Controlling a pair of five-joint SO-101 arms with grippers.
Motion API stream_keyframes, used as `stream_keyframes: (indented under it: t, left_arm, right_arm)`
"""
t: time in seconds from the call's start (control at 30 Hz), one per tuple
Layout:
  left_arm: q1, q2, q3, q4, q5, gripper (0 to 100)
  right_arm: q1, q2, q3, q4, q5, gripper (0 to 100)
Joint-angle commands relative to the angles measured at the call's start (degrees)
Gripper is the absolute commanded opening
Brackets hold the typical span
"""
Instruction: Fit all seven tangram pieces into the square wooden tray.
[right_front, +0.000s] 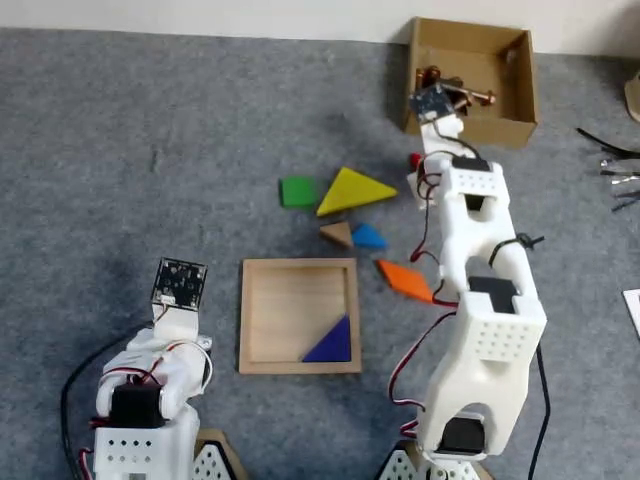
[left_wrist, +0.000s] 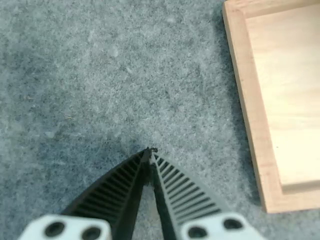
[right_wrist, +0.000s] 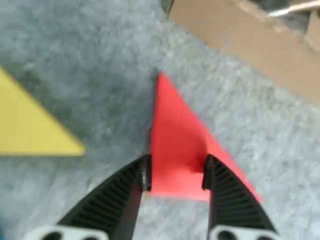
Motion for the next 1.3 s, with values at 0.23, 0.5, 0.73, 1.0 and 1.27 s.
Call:
stream_keyframes:
  t: [0.23,0.5,0.73,1.0,1.27]
  left_arm:
    - [0.7,-0.4,1.1,0.3,-0.3,1]
    - [0.7,-0.4,1.1,0.3,-0.3,1]
    - [0.7,-0.4,1.1,0.3,-0.3,1]
    - [0.7,-0.4,1.1,0.3,-0.3,1]
    - [0.7,-0.4,1.1,0.3,-0.3,1]
  right_arm:
    - [-2.3,-0.1,-0.3,11.1,0.1,16.3]
    - [-4.7,-0.3,-0.4,19.6,0.1,16.3]
    - [-5.2,-2.7,-0.2,24.0,0.2,16.3]
    - [-4.9,-16.1,-0.2,25.2,-0.1,16.3]
    - [-3.6,-18.0,0.0,13.0,-0.4,16.7]
